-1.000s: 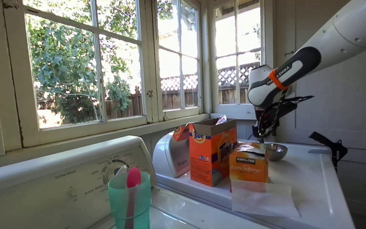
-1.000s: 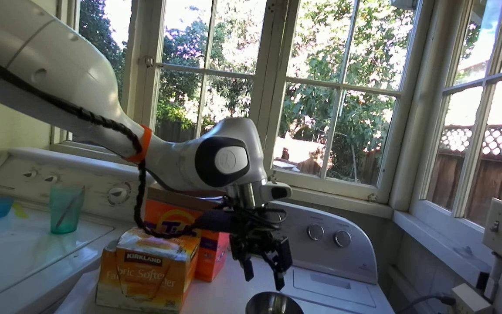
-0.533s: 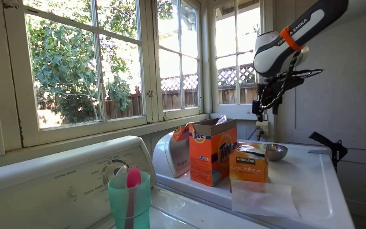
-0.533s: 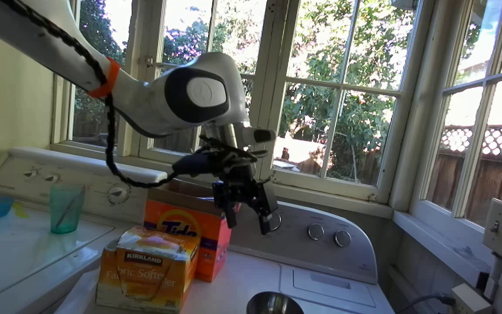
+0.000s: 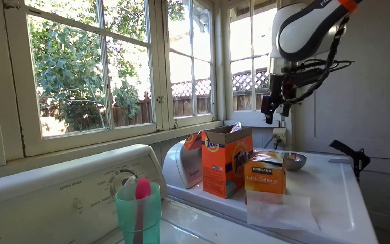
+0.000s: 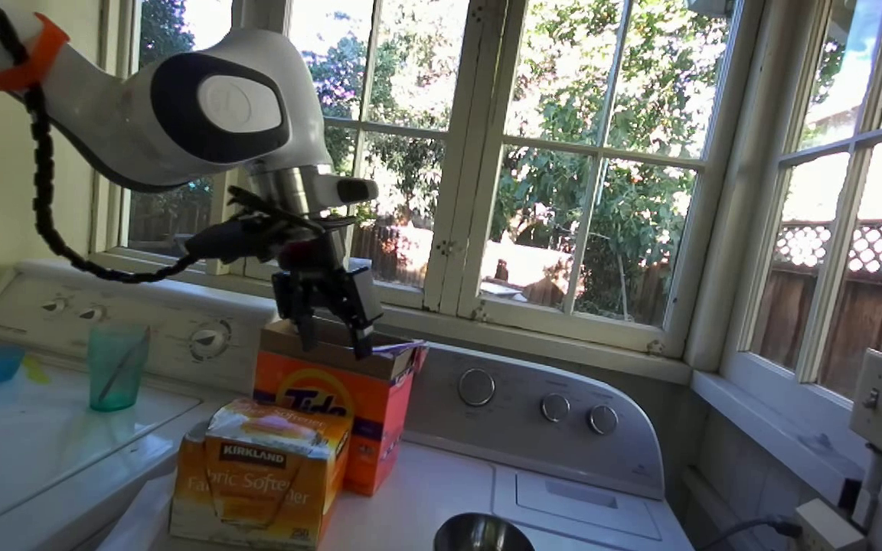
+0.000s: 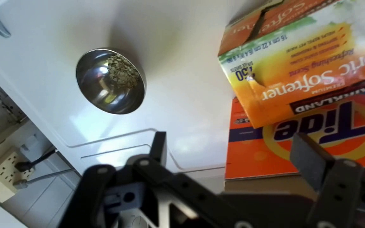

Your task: Move the silver bowl and blue cup to the washing machine on the right

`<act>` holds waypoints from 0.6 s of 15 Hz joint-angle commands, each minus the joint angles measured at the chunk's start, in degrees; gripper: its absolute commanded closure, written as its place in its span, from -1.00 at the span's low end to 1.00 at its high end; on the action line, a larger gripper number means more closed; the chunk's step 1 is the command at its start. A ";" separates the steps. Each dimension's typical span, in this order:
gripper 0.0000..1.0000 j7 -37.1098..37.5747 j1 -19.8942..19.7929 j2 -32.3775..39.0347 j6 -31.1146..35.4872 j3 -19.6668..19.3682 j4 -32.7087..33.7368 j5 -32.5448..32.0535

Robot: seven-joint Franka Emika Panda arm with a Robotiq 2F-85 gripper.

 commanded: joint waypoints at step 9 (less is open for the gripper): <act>-1.00 -4.20 4.18 -2.99 12.85 8.06 -4.85 4.62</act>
